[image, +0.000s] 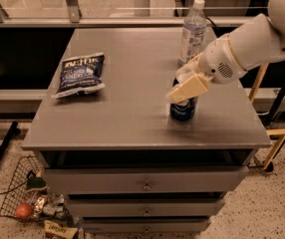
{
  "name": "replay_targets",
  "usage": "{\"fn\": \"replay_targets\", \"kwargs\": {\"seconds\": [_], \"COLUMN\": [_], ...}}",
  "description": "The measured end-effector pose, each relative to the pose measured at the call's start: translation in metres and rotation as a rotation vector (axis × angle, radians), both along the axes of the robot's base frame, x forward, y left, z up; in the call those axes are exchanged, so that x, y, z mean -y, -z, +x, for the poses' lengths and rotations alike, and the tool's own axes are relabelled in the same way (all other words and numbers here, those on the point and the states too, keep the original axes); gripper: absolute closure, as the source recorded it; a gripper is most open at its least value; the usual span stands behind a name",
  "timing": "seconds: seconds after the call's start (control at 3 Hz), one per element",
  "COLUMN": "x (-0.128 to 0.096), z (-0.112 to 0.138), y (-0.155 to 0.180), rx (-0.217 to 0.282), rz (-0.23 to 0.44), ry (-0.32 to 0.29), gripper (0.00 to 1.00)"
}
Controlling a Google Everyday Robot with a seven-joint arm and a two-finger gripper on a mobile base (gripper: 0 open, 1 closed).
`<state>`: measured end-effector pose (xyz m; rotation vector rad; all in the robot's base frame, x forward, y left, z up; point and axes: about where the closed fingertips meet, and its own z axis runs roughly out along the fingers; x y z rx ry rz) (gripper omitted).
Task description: Move pepsi can near blue chip bag
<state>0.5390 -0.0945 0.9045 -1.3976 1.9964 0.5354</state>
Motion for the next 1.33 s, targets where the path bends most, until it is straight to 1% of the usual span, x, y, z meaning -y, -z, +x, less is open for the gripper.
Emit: {"fn": "replay_targets", "kwargs": {"seconds": [0.33, 0.67, 1.0, 1.33], "x": [-0.0044, -0.0061, -0.0072, -0.0073], "z": [0.0024, 0.0016, 0.0012, 0.0012], "y": [-0.0106, -0.0108, -0.0112, -0.0112], "rx": [0.032, 0.032, 0.033, 0.033], "rz": [0.004, 0.003, 0.002, 0.002], "ry": [-0.023, -0.025, -0.027, -0.027], "gripper": [0.73, 0.95, 1.00, 1.00]}}
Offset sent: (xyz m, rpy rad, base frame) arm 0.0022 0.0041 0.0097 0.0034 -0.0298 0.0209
